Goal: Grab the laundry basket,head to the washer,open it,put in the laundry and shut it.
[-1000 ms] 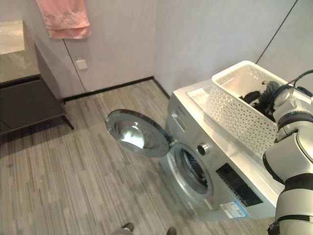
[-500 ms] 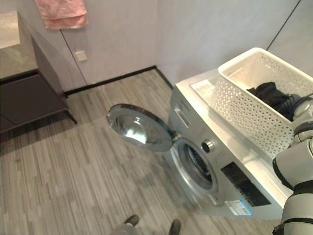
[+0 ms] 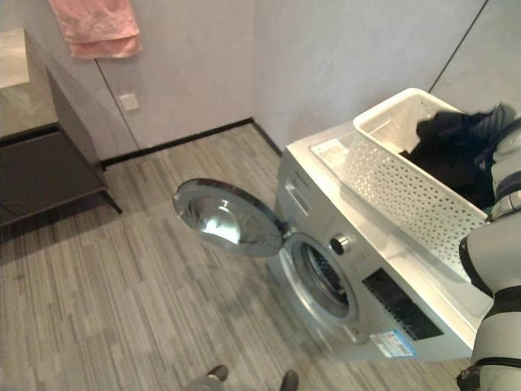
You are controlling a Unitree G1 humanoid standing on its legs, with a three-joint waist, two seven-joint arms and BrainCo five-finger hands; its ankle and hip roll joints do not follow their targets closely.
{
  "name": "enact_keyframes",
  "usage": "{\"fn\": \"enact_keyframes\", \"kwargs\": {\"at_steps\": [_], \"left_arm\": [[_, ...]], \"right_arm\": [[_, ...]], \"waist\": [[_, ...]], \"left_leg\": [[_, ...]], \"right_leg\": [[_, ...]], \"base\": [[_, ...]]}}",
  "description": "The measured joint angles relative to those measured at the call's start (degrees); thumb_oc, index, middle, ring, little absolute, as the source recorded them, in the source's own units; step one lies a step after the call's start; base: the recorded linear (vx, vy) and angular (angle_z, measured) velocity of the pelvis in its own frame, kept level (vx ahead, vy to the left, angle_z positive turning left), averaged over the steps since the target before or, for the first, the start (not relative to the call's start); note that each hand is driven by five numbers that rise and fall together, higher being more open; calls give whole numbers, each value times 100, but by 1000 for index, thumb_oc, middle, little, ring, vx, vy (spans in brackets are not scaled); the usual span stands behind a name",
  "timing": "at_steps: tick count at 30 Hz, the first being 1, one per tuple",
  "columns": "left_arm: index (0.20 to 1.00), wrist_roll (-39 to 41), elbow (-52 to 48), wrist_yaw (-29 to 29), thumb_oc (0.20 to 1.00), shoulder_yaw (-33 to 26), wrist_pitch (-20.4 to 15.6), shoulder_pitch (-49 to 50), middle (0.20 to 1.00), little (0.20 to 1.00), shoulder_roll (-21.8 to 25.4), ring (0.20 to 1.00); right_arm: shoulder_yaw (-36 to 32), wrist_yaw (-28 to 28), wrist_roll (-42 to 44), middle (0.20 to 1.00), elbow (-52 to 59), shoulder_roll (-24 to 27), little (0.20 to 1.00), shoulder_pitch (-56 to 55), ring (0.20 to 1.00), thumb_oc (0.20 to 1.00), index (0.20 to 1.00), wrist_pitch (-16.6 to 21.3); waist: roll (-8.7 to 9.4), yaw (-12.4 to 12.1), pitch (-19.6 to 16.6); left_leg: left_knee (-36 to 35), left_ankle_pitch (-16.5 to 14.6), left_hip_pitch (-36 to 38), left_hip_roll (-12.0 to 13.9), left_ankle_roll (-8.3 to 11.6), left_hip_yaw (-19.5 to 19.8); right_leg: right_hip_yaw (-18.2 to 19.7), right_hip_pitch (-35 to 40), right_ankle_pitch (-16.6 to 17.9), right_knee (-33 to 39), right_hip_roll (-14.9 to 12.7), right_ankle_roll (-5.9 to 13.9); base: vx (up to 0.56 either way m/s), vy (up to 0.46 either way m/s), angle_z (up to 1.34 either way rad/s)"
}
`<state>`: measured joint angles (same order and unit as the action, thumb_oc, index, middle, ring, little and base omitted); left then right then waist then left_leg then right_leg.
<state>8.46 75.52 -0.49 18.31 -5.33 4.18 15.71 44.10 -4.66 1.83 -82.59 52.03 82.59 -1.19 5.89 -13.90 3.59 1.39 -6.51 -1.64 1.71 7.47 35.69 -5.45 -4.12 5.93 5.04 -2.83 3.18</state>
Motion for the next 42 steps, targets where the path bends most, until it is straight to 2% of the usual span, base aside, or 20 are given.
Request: {"fn": "enact_keyframes", "kwargs": {"at_steps": [5, 11, 15, 18, 24, 29, 32, 34, 36, 37, 38, 39, 40, 41, 42], "left_arm": [[1000, 0, 14, 33, 1000, -16, 0, 62, 1000, 1000, 94, 1000], [1000, 1, 27, 142, 1000, -118, 0, 149, 1000, 1000, 51, 1000], [1000, 0, 66, 189, 1000, -128, 0, 198, 1000, 1000, -7, 1000], [1000, 3, 107, 213, 1000, -133, -5, 243, 1000, 1000, -44, 1000], [1000, -1, 109, 254, 1000, -121, -7, 253, 1000, 1000, -32, 1000], [1000, -12, 105, 263, 1000, 55, -16, 235, 1000, 1000, -31, 1000], [1000, -13, 95, 263, 1000, 107, -43, 186, 1000, 1000, -59, 1000], [1000, -24, 85, 252, 1000, 128, -48, 150, 1000, 1000, -57, 1000], [1000, -56, 83, 253, 1000, 228, -69, 119, 1000, 1000, -50, 1000], [1000, -62, 52, 251, 1000, 288, -76, 95, 1000, 1000, 3, 1000], [1000, -66, 24, 248, 1000, 325, -76, 19, 1000, 1000, 18, 1000], [1000, -67, 13, 248, 1000, 324, -79, -23, 1000, 1000, 32, 1000], [1000, -66, 16, 245, 1000, 321, -88, -107, 1000, 1000, 6, 1000], [1000, -50, 11, 254, 1000, 291, -106, -168, 1000, 1000, -39, 1000], [1000, -45, 5, 267, 1000, 257, -133, -177, 1000, 1000, -77, 1000]], "right_arm": [[-1, 716, 250, 200, 657, 86, 200, 310, 200, 200, 200, 100], [-8, 1193, 316, 200, 1236, 491, 200, 414, 200, 200, 200, 234], [-8, 1334, 413, 200, 1283, 495, 200, 412, 200, 200, 200, 257], [-18, 1489, 411, 200, 1806, 546, 200, 394, 200, 200, 200, 283], [-18, 1903, 416, 200, 2470, 904, 200, 418, 200, 200, 200, 532], [7, 1971, 532, 200, 2798, 1152, 200, 633, 200, 200, 200, 592], [8, 2104, 591, 200, 3323, 1355, 200, 794, 200, 200, 200, 676], [8, 2214, 648, 200, 3722, 1363, 200, 943, 200, 200, 200, 755], [11, 2249, 646, 200, 4089, 1336, 200, 1108, 200, 200, 200, 854], [10, 2368, 647, 200, 4206, 1262, 200, 1238, 200, 200, 200, 897], [7, 2490, 656, 200, 4366, 1151, 200, 1452, 200, 200, 200, 955], [12, 2524, 658, 200, 4455, 1116, 200, 1542, 200, 200, 200, 1001], [12, 2591, 700, 200, 4579, 1077, 200, 1721, 200, 200, 200, 1042], [-25, 2632, 747, 200, 4688, 1085, 200, 1740, 200, 200, 200, 1104], [-64, 2675, 811, 200, 4799, 1031, 200, 1743, 200, 200, 200, 1115]], "waist": [[152, 106, -102], [136, 212, -159], [74, 278, -226], [35, 381, -248], [49, 528, -300], [52, 579, -321], [62, 729, -329], [91, 863, -327], [106, 879, -310], [116, 954, -282], [95, 1030, -193], [113, 1061, -157], [93, 1141, -32], [19, 1151, 13], [-92, 1086, 81]], "left_leg": [[1, 21, 56, -30, -35, -46], [13, 40, 78, -84, -66, -76], [36, 17, 176, -141, -127, -205], [41, -4, 265, -139, -206, -356], [73, -55, 370, -160, -291, -593], [314, -170, 391, -310, -469, -810], [465, -212, 364, -443, -536, -889], [666, -299, 348, -574, -641, -1046], [805, -371, 355, -666, -729, -1342], [1010, -453, 271, -763, -814, -1444], [1382, -605, 98, -907, -1009, -1607], [1532, -649, 15, -983, -1081, -1747], [1702, -675, -100, -1011, -1128, -1967], [1725, -643, -63, -956, -1164, -2171], [1676, -614, -47, -858, -1173, -2312]], "right_leg": [[50, 26, 15, 0, -27, 6], [85, 39, 54, -1, -75, 21], [222, 90, 58, -1, -101, 32], [358, 106, 55, -1, -97, 21], [614, 124, 92, -2, -92, 29], [849, 128, 149, -3, -147, 89], [946, 130, 161, -4, -215, 112], [1096, 118, 239, -5, -261, 177], [1406, 44, 361, -14, -300, 274], [1527, -64, 408, -113, -310, 326], [1744, -175, 514, -127, -338, 378], [1824, -214, 589, -73, -377, 349], [1851, -234, 408, -1, -460, 140], [1561, -279, -97, -78, -495, 240], [1364, -404, -165, -350, -505, 260]], "base": [[0, 40, -5], [-13, 37, -2], [-23, 45, -17], [-16, 42, -21], [-45, 95, -24], [-58, 134, -22], [-107, 144, -15], [-177, 116, -36], [-187, 97, -68], [-216, 117, -97], [-176, 72, -92], [-158, 58, -98], [-45, 30, -89], [-80, 41, -94], [-68, 13, -81]]}}
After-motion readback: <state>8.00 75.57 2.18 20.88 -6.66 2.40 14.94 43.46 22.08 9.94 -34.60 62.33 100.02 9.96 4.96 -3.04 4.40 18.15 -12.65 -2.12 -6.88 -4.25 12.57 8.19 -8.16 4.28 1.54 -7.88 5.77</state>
